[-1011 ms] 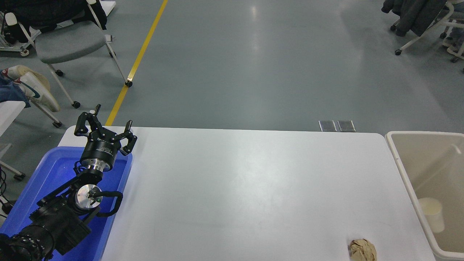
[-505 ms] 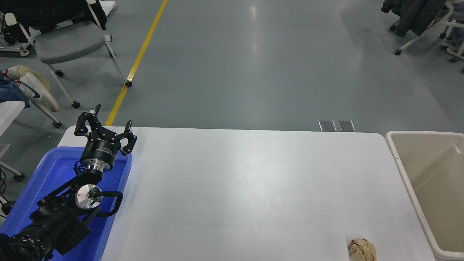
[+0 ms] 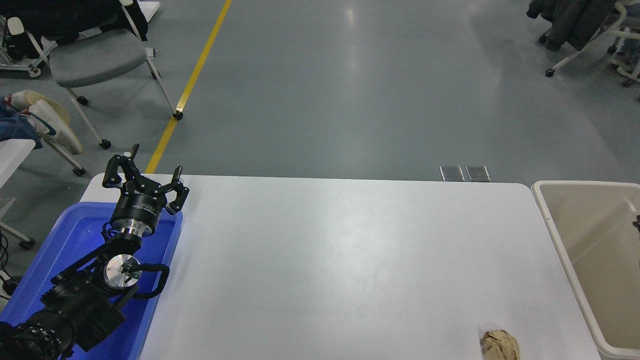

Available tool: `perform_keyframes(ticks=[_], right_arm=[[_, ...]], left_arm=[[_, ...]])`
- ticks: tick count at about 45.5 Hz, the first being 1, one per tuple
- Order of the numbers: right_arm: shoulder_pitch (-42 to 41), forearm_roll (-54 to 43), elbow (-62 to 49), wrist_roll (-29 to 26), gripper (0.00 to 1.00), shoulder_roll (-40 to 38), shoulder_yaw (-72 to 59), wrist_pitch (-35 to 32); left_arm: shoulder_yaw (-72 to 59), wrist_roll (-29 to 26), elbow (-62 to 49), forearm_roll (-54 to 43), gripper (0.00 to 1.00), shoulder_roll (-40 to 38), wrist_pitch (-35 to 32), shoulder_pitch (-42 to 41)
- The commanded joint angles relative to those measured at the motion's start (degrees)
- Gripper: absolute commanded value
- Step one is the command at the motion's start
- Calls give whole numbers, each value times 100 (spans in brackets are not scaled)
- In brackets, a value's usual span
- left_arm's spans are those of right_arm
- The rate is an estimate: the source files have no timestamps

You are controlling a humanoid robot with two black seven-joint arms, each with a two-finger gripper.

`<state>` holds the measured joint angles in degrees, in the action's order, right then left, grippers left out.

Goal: Dispose of the paper cup in the dustbin

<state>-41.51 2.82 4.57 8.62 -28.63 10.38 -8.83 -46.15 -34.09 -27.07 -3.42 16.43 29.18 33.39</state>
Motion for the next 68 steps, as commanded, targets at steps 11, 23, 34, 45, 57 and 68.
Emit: perform_keyframes(ticks=[11, 23, 34, 45, 57, 68], right_arm=[[380, -79, 3654, 614, 99, -775, 2811, -155], [916, -1151, 4386, 1185, 99, -170, 3690, 118], [1180, -1926, 4122, 1809, 99, 656, 4130, 127], [1198, -1943, 3788, 2152, 99, 956, 4209, 364], [1233, -1943, 3788, 2170, 99, 912, 4130, 356], [1207, -1943, 3771, 2161, 99, 929, 4016, 364]], left_arm=[[0, -1, 0, 0, 100, 0, 0, 1], [0, -1, 0, 0, 100, 0, 0, 1], [0, -1, 0, 0, 100, 0, 0, 1], [0, -1, 0, 0, 100, 0, 0, 1], [0, -1, 0, 0, 100, 0, 0, 1], [0, -1, 0, 0, 100, 0, 0, 1]])
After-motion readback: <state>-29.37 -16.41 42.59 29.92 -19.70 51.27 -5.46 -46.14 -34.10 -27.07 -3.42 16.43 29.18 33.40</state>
